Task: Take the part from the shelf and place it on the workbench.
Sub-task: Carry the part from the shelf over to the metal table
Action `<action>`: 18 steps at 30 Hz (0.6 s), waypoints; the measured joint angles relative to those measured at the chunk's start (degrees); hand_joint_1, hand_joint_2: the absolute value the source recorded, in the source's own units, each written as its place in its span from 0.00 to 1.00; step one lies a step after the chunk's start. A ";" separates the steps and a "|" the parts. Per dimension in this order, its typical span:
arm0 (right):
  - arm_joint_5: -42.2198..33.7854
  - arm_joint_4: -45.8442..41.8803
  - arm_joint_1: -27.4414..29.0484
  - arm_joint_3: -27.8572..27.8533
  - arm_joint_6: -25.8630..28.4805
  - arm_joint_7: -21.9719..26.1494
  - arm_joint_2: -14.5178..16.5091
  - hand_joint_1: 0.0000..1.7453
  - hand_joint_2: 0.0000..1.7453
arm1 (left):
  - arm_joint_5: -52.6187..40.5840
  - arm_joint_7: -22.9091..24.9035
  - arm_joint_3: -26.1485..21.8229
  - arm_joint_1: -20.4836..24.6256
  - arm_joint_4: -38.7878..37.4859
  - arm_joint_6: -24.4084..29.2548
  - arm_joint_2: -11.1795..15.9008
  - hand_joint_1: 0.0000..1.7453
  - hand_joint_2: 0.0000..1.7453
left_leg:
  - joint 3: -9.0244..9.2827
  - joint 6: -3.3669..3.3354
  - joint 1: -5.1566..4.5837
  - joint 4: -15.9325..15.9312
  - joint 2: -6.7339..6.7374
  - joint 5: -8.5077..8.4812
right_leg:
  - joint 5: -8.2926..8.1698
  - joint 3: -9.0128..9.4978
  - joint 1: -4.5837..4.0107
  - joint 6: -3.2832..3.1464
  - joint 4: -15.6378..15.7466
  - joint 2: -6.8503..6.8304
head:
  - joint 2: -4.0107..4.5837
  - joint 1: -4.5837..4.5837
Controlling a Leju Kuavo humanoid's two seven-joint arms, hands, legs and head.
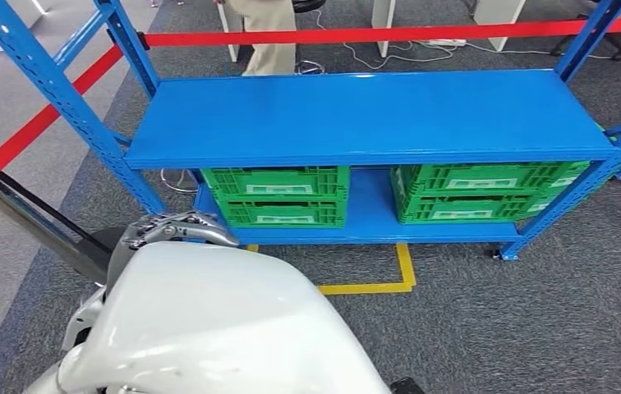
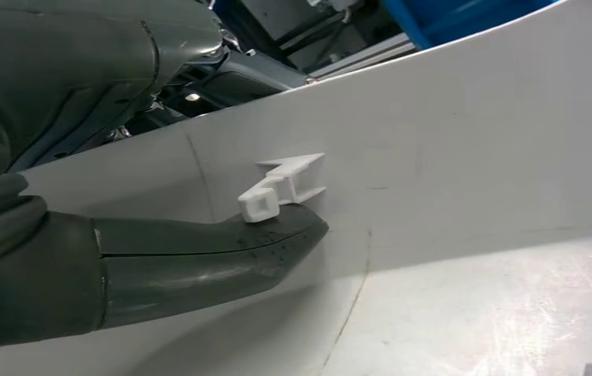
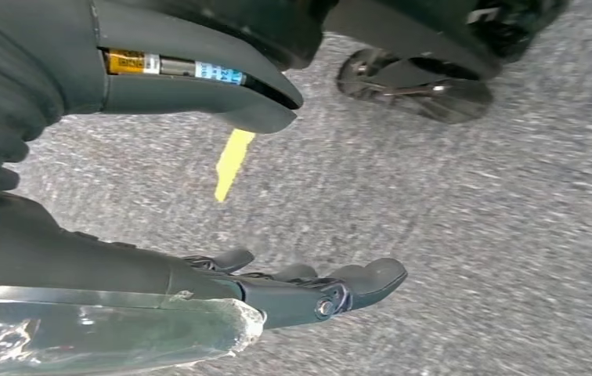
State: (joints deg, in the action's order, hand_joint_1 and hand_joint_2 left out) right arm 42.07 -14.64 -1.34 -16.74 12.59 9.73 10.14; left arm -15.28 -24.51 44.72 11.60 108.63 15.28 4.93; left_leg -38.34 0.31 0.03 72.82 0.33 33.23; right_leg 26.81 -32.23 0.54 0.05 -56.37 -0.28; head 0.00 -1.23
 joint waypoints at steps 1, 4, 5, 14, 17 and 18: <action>-0.02 0.00 0.02 0.00 0.01 0.03 0.00 0.00 1.00 | 0.05 -0.01 0.01 0.01 0.00 0.00 0.05 1.00 1.00 | 2.03 -0.22 -0.06 -2.10 -0.03 -1.60 | -0.44 -0.85 -0.05 0.05 -0.27 0.02 | 0.00 0.00; -0.02 0.00 0.02 0.00 0.02 0.15 0.02 0.00 1.00 | 0.19 -0.05 0.05 0.12 0.00 0.00 0.06 1.00 1.00 | 9.77 -1.02 -0.38 -12.93 -0.15 -3.50 | -1.60 -2.57 -0.19 0.62 -0.96 0.13 | 0.00 0.00; -0.02 0.00 0.02 0.00 0.02 0.19 0.02 0.00 1.00 | 0.21 -0.07 0.07 0.16 0.00 0.00 0.05 1.00 1.00 | 11.05 -1.21 -0.51 -15.18 -0.18 -3.14 | -2.04 -2.91 -0.21 0.95 -1.06 0.13 | 0.00 0.01; -1.41 0.00 0.28 -0.09 -0.10 1.16 0.00 0.00 1.00 | 0.35 -0.10 0.16 0.09 -0.01 -0.02 -0.01 1.00 1.00 | 6.52 -2.99 -0.67 -17.05 0.27 -7.41 | 8.01 -8.07 0.09 3.16 -17.06 0.18 | 0.00 -0.28; -1.97 -0.01 0.24 -0.24 -0.17 1.55 0.00 0.00 1.00 | 0.35 -0.10 0.17 0.07 -0.02 -0.02 -0.01 1.00 1.00 | 4.06 -2.66 -0.76 -16.86 0.26 -9.30 | 3.76 -2.97 0.10 3.07 -13.19 0.18 | 0.00 -0.29; -2.04 -0.01 0.17 -0.25 -0.18 1.62 0.00 0.00 1.00 | 0.35 -0.10 0.17 0.08 -0.02 -0.02 -0.02 1.00 1.00 | 3.38 -2.45 -0.84 -16.68 0.23 -9.83 | 3.19 0.60 0.06 2.95 -8.77 0.19 | 0.00 -0.31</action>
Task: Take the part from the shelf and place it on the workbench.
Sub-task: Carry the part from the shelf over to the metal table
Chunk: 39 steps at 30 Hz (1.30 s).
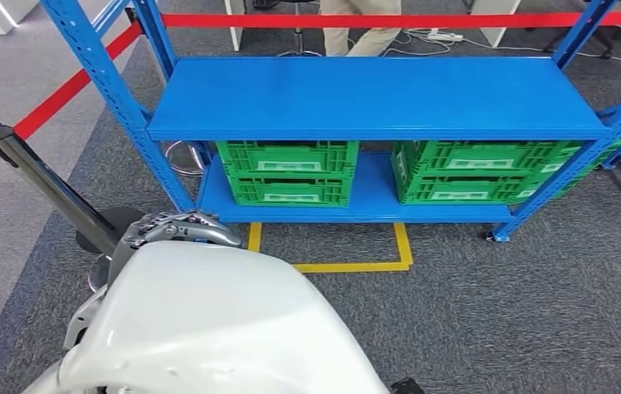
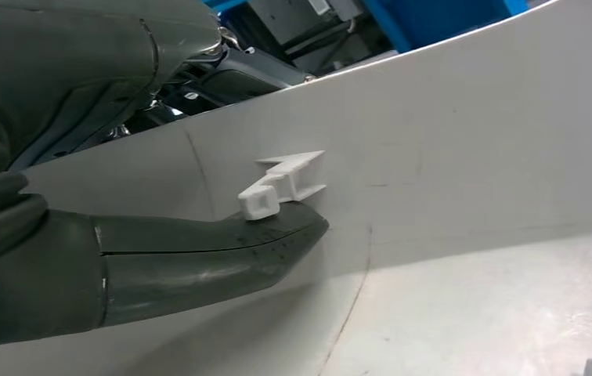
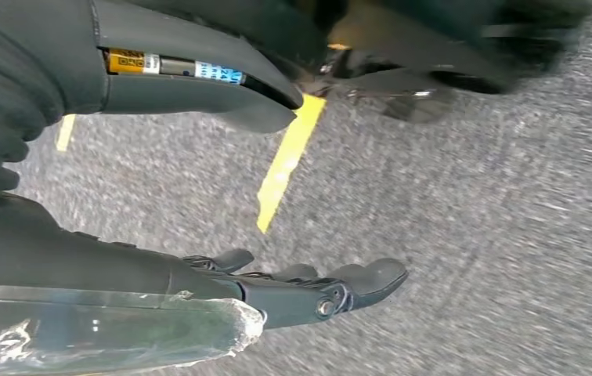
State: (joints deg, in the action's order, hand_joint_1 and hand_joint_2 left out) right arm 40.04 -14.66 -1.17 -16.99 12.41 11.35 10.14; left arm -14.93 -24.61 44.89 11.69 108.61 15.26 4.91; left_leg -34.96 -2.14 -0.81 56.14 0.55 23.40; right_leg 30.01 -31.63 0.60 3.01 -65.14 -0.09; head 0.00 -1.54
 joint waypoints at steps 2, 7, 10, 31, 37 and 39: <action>-0.04 -0.01 -0.22 -0.01 0.00 0.13 0.00 0.00 1.00 | 0.00 -0.01 0.01 0.05 0.01 0.00 -0.01 1.00 1.00 | -0.90 0.51 -0.12 0.38 0.03 -1.05 | 0.96 5.30 -0.15 -0.44 7.76 0.08 | 0.00 0.04; -0.07 -0.01 -0.06 -0.10 -0.03 0.13 0.00 0.00 1.00 | 0.01 -0.02 0.15 -0.02 -0.01 0.00 0.10 1.00 1.00 | -2.51 2.11 0.26 2.69 -0.18 0.76 | -0.27 4.52 -0.34 -2.93 10.23 -0.24 | 0.00 0.21; -0.16 -0.01 -0.07 -0.16 -0.08 0.33 -0.01 0.00 1.00 | 0.02 -0.02 0.24 -0.05 -0.01 0.01 0.26 1.00 1.00 | -4.67 2.76 0.65 12.30 -0.28 8.78 | -2.30 2.51 -0.47 -3.69 10.12 -0.36 | 0.00 0.49; -3.77 0.01 0.44 -1.76 -1.70 1.92 -0.10 0.00 1.00 | 7.72 1.67 0.28 -0.37 -0.42 -4.63 0.02 1.00 1.00 | 2.42 0.28 0.25 -0.22 0.02 1.63 | -0.22 -0.16 0.24 -0.01 4.66 -0.23 | 0.00 0.03; -4.14 0.01 0.72 -2.29 -1.92 2.19 -0.11 0.00 1.00 | 6.99 1.81 0.28 -0.34 -0.44 -4.68 -0.11 1.00 1.00 | 0.90 2.02 0.30 2.02 0.12 2.44 | -1.59 1.85 0.06 -2.49 8.79 -0.01 | 0.00 0.33; -4.17 0.01 0.72 -2.38 -1.96 2.22 -0.11 0.00 1.00 | 6.77 1.81 0.28 -0.36 -0.46 -4.62 -0.09 1.00 1.00 | -1.33 2.54 0.50 7.64 -0.04 6.33 | -2.07 1.53 0.06 -3.20 8.83 0.06 | 0.00 0.52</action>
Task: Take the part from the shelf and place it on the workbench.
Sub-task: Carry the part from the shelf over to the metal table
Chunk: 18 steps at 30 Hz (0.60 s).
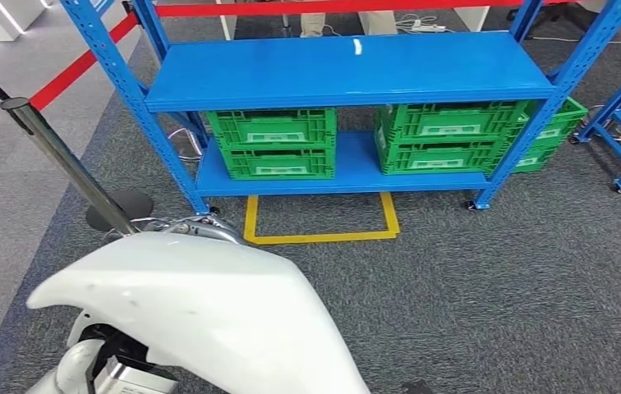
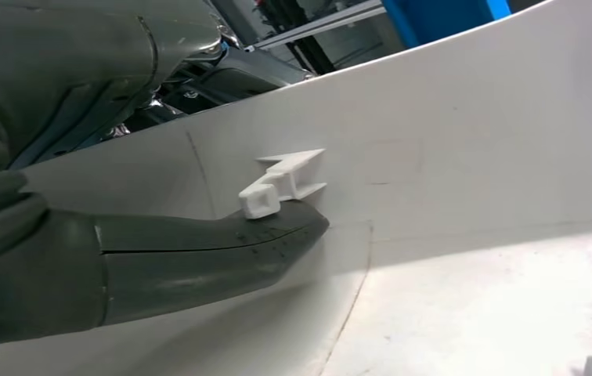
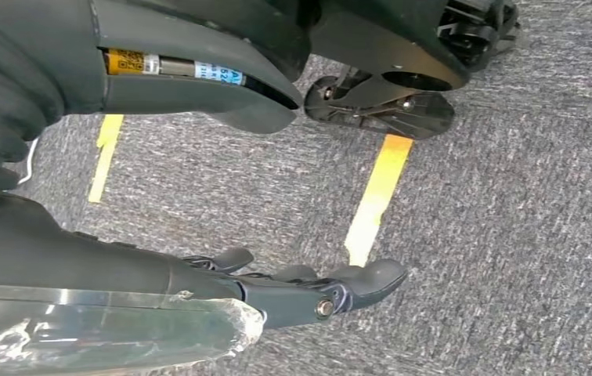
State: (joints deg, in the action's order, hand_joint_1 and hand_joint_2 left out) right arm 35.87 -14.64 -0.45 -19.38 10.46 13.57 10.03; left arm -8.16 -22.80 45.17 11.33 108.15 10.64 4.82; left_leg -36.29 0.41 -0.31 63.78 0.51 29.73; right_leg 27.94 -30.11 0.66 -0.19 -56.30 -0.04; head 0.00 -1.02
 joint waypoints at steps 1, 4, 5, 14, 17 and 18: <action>0.00 0.00 0.03 -0.03 -0.01 0.01 -0.01 0.00 1.00 | -0.09 0.00 0.01 -0.03 -0.03 0.01 0.02 1.00 1.00 | -1.50 0.16 0.09 3.87 -0.02 2.04 | -0.17 -0.25 -0.06 -0.19 -0.04 0.05 | 0.00 0.04; 0.00 0.01 0.22 -0.16 -0.02 0.01 -0.04 0.00 1.00 | -0.17 0.00 0.01 -0.10 -0.19 0.01 0.05 1.00 1.00 | -2.82 0.13 0.20 8.47 -0.05 2.85 | -0.46 -0.80 -0.22 -0.23 -0.20 0.39 | 0.00 0.03; 0.00 0.01 0.24 -0.24 -0.03 0.01 -0.04 0.00 1.00 | -0.17 0.00 0.01 -0.10 -0.22 0.01 0.05 1.00 1.00 | -1.40 -0.06 0.20 6.06 -0.13 1.15 | -0.51 -0.86 -0.25 -0.19 -0.27 0.60 | 0.00 0.03; -0.02 0.02 -0.02 -0.49 -0.10 0.05 -0.04 0.00 1.00 | -0.19 0.00 -0.02 0.13 -0.25 0.04 -0.14 1.00 1.00 | 4.31 -2.32 0.29 -7.08 -0.80 -3.42 | 0.98 -3.94 -0.24 2.02 -3.69 1.24 | 0.00 -0.25; -0.02 0.02 0.00 -0.52 -0.10 0.05 -0.04 0.00 1.00 | -0.75 -0.01 -0.01 0.04 -0.29 0.42 -0.21 1.00 1.00 | 4.17 -2.67 0.21 -7.14 -0.06 -3.57 | 5.95 -8.73 0.00 2.73 -13.91 0.67 | 0.00 -0.51; -0.02 0.02 0.09 -0.52 -0.10 0.05 -0.04 0.00 1.00 | -1.11 -0.02 -0.01 -0.01 -0.33 0.65 -0.21 1.00 1.00 | 4.13 -2.72 0.14 -7.13 0.18 -3.58 | 6.47 -9.71 0.01 2.89 -16.09 0.62 | 0.00 -0.50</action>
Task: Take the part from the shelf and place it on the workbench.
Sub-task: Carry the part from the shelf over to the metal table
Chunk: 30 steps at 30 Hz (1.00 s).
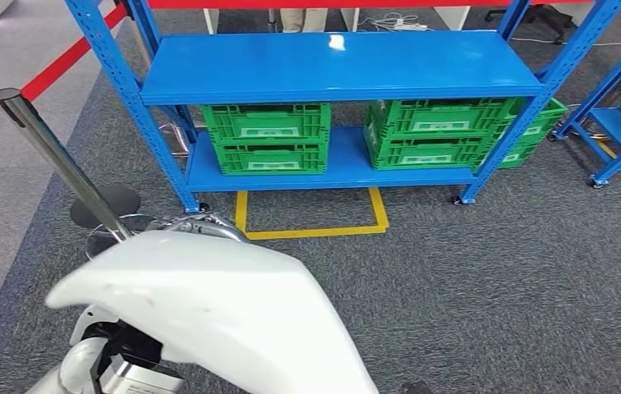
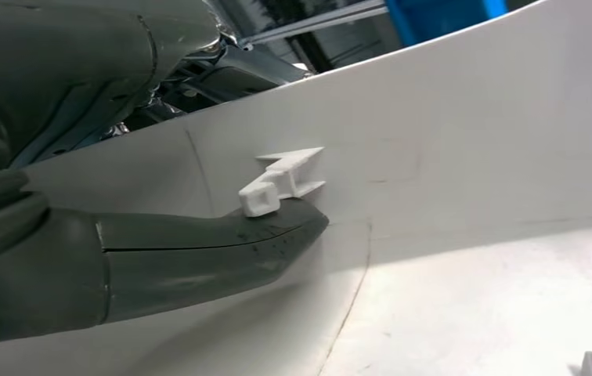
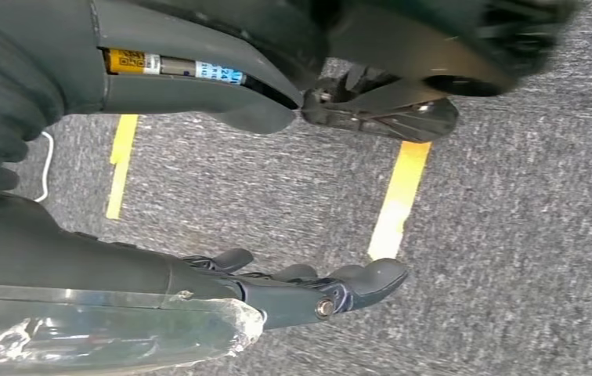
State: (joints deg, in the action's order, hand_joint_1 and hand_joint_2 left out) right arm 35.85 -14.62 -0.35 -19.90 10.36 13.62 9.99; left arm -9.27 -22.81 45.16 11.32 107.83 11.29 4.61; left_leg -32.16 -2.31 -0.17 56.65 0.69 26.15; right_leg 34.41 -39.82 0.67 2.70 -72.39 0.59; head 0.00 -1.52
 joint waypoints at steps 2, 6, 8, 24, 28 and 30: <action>0.00 0.00 0.24 -0.02 0.01 0.00 -0.01 0.00 1.00 | -0.59 -0.02 0.00 -0.06 -0.08 0.45 -0.01 1.00 1.00 | -0.02 -0.04 -0.07 0.04 0.41 -0.01 | -1.96 1.02 0.00 0.10 1.71 -0.19 | 0.00 -0.01; -0.02 0.00 0.15 -0.03 0.02 0.06 -0.02 0.00 1.00 | -1.01 -0.05 -0.05 -0.09 -0.12 0.92 -0.02 1.00 1.00 | -0.12 0.51 -0.50 0.34 1.10 0.06 | -6.69 7.66 -0.29 -0.52 14.38 -2.24 | 0.00 -0.01; -0.11 0.00 0.17 -0.05 0.03 0.09 -0.02 0.00 1.00 | -1.08 -0.09 -0.08 -0.10 -0.12 1.11 -0.01 1.00 1.00 | -0.33 1.03 -0.64 0.52 1.58 -0.04 | -6.78 7.98 -0.49 -1.25 15.30 -2.07 | 0.00 0.01; -0.59 0.07 0.68 -0.34 0.01 0.26 -0.04 0.00 1.00 | -1.41 -0.18 -0.95 -0.62 -0.14 1.88 0.60 1.00 1.00 | -0.01 1.46 0.39 1.20 -3.02 0.87 | -8.19 6.17 -0.21 -1.35 14.90 3.88 | 0.00 0.10; -0.80 0.11 0.80 -0.40 0.02 0.28 -0.04 0.00 1.00 | -1.65 -0.18 -1.37 -0.86 -0.14 2.11 0.70 1.00 1.00 | -0.10 0.38 0.41 0.70 -1.09 0.40 | -3.95 2.34 -0.18 -0.55 7.72 1.05 | 0.00 -0.29; -0.86 0.11 0.75 -0.42 0.02 0.28 -0.04 0.00 1.00 | -1.97 -0.18 -1.51 -1.22 -0.14 2.12 0.88 1.00 1.00 | -0.26 0.18 0.19 0.73 0.10 0.40 | -0.62 -1.20 -0.15 -0.33 0.09 0.05 | 0.00 -0.41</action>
State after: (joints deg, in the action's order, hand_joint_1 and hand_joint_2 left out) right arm 34.99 -14.51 0.40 -20.32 10.38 13.90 9.94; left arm -11.23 -22.99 43.65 10.10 107.69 13.41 5.49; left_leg -32.42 -2.13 0.02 57.38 0.79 26.55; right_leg 33.79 -41.02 0.52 2.37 -72.30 0.64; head 0.00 -1.93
